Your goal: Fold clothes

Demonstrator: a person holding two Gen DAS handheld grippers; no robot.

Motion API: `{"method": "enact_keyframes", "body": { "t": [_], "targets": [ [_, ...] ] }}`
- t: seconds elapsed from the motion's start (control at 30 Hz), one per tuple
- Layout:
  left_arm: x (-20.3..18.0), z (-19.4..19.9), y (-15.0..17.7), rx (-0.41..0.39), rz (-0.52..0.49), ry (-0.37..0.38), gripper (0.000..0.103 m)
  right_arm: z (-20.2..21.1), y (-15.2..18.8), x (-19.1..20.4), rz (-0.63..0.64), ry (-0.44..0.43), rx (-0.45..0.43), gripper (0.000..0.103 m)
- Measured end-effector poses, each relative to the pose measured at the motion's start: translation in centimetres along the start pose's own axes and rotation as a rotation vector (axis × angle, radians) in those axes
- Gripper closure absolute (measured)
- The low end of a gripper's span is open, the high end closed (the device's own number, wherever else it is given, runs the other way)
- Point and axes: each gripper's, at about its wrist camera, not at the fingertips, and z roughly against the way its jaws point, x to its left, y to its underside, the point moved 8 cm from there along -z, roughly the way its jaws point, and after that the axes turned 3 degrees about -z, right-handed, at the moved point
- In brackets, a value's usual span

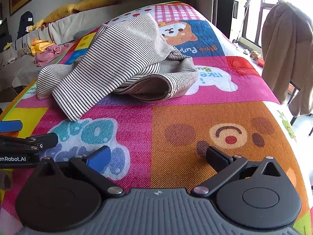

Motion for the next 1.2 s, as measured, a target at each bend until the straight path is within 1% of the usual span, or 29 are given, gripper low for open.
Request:
{"method": "enact_keyframes", "body": {
  "t": [0.07, 0.1, 0.23, 1.2],
  "targets": [
    [-0.02, 0.0, 0.0, 0.0, 0.001, 0.001, 0.0, 0.09, -0.1, 0.04, 0.001, -0.001, 0.001, 0.0],
    [-0.03, 0.0, 0.0, 0.0, 0.001, 0.001, 0.0, 0.14, 0.03, -0.33, -0.017, -0.023, -0.006, 0.0],
    [-0.07, 0.01, 0.0, -0.001, 0.002, 0.002, 0.0, 0.05, 0.02, -0.2, -0.014, -0.01, -0.008, 0.0],
    [-0.01, 0.06, 0.01, 0.0, 0.003, 0.001, 0.0, -0.07, -0.01, -0.17, -0.013, -0.005, -0.012, 0.0]
  ]
}}
